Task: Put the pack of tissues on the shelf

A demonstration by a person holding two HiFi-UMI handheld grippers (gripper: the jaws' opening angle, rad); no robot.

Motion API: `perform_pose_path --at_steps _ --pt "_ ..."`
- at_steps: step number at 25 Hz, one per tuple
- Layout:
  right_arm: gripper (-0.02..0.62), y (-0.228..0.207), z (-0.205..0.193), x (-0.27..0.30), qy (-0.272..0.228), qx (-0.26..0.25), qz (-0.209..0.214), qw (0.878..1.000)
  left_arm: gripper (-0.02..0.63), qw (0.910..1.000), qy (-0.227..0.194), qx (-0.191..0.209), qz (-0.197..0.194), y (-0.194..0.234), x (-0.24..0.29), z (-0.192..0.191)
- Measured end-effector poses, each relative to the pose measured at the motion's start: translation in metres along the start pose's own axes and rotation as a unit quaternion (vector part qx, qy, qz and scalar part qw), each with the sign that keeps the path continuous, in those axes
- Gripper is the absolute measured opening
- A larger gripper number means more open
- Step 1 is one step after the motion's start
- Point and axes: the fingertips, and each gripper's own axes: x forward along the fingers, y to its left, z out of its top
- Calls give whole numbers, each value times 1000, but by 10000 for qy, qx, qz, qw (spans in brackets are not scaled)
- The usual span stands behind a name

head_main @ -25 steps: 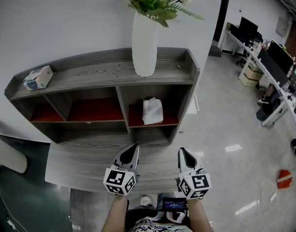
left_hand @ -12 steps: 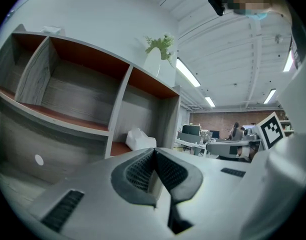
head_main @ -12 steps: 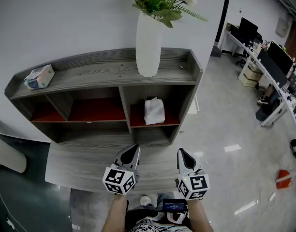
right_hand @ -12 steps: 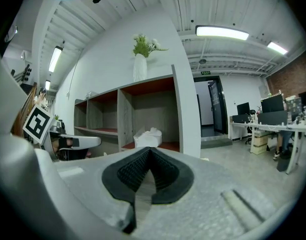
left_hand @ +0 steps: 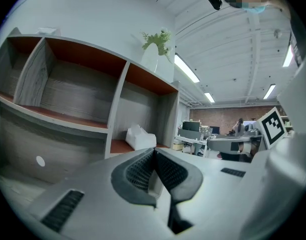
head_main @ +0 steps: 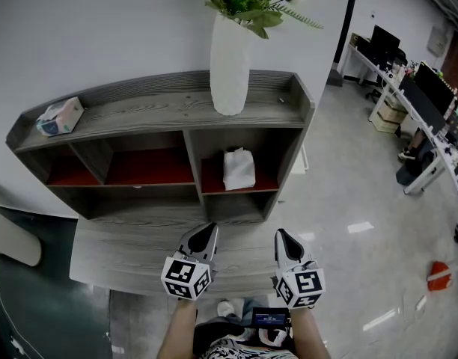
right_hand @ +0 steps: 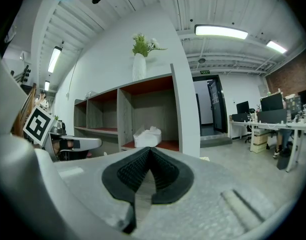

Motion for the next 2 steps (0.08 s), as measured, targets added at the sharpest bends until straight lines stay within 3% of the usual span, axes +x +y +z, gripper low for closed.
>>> perform_pose_path --at_steps 2 --pt "5 -2 0 0 -3 0 -7 10000 6 10000 9 14 22 0 1 0"
